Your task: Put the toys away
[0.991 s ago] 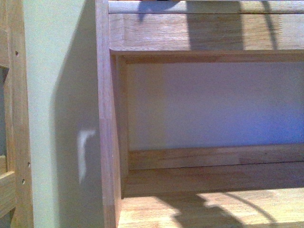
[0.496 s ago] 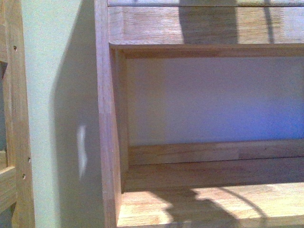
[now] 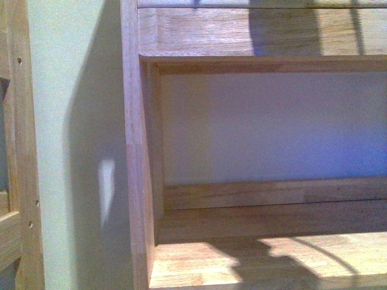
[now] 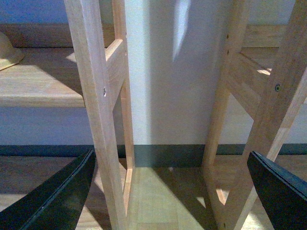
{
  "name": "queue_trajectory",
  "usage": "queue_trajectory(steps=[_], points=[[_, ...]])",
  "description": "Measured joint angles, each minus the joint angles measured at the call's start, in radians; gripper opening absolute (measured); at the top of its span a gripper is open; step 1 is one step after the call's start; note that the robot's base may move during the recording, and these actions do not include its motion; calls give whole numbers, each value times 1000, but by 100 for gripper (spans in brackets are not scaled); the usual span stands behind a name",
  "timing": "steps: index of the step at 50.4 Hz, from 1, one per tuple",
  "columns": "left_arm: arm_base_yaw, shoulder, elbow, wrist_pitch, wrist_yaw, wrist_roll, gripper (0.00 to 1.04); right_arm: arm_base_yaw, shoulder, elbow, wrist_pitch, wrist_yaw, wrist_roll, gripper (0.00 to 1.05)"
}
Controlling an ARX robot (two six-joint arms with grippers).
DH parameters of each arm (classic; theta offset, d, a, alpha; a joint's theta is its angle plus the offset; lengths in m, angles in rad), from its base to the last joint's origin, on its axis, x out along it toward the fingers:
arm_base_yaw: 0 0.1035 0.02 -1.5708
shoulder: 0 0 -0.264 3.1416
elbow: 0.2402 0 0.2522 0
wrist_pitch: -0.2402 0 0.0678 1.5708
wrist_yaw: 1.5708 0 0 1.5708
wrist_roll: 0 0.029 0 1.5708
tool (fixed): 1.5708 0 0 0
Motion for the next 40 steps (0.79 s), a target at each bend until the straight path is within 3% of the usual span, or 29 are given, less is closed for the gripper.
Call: queue_trajectory(steps=[6, 23, 40], points=[[0, 0, 0, 0, 0, 0, 98, -12, -21, -23, 16, 1, 2, 99], [0, 0, 0, 0, 0, 0, 98, -58, -150, -181, 122, 16, 35, 98], [0, 0, 0, 0, 0, 0, 98, -164, -596, -728, 349, 0, -5, 98]])
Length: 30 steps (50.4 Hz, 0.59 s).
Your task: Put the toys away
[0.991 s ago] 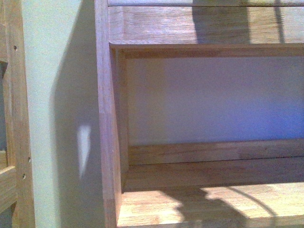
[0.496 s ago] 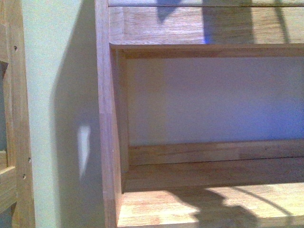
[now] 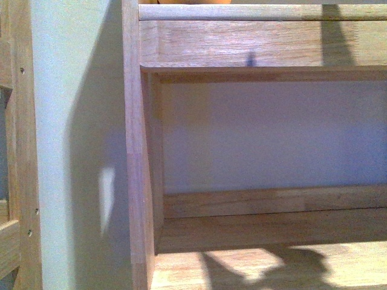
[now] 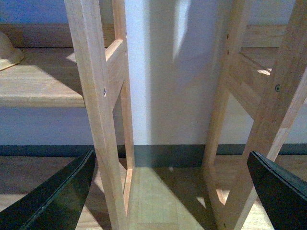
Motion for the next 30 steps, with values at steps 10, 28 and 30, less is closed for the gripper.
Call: queue_trajectory(steps=[10, 28, 30], points=[[0, 0, 0, 0, 0, 0, 98, -89, -236, -292, 42, -68, -59, 98], [0, 0, 0, 0, 0, 0, 98, -310, -657, -841, 29, -183, -101, 98], [0, 0, 0, 0, 0, 0, 98, -318, -718, -902, 9, -177, -132, 98]])
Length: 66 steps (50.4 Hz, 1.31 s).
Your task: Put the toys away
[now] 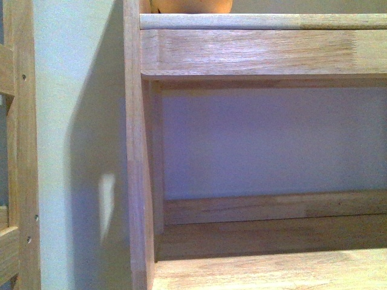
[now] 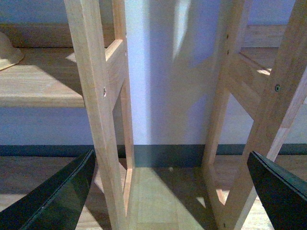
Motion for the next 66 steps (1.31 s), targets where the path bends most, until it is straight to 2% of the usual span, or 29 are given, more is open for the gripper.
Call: queue_trajectory(steps=[6, 8, 10, 12, 16, 25, 35, 66], points=[[0, 0, 0, 0, 0, 0, 98, 25, -157, -151, -28, 61, -99, 98], [0, 0, 0, 0, 0, 0, 98, 96, -202, -174, -128, 224, -196, 92], [0, 0, 0, 0, 0, 0, 98, 158, -225, -185, -232, 346, -282, 85], [0, 0, 0, 0, 0, 0, 98, 187, -239, -204, -288, 433, -347, 80], [0, 0, 0, 0, 0, 0, 98, 208, -255, -253, -320, 518, -422, 70], [0, 0, 0, 0, 0, 0, 98, 216, -320, -344, -293, 541, -505, 32], [0, 0, 0, 0, 0, 0, 98, 217, -352, -401, -277, 540, -519, 3], [0, 0, 0, 0, 0, 0, 98, 217, -423, -491, -253, 540, -523, 3]])
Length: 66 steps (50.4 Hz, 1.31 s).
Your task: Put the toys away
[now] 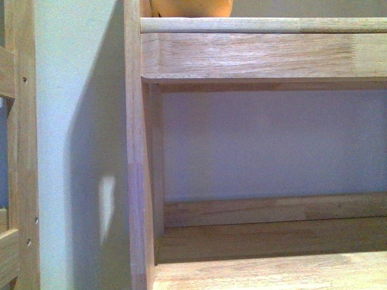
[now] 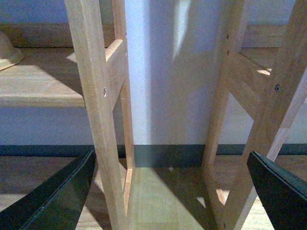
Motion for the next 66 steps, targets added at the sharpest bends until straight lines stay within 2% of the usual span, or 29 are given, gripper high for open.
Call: queue_trajectory(steps=[30, 47, 50, 62, 63, 66], points=[[0, 0, 0, 0, 0, 0, 98, 0, -48, -44, 5, 0, -2, 4], [0, 0, 0, 0, 0, 0, 98, 0, -48, -44, 5, 0, -2, 49], [0, 0, 0, 0, 0, 0, 98, 0, -48, -44, 5, 0, -2, 62], [0, 0, 0, 0, 0, 0, 98, 0, -49, -44, 5, 0, -2, 96], [0, 0, 0, 0, 0, 0, 98, 0, -49, -44, 5, 0, -1, 99], [0, 0, 0, 0, 0, 0, 98, 0, -49, -44, 5, 0, -2, 98]])
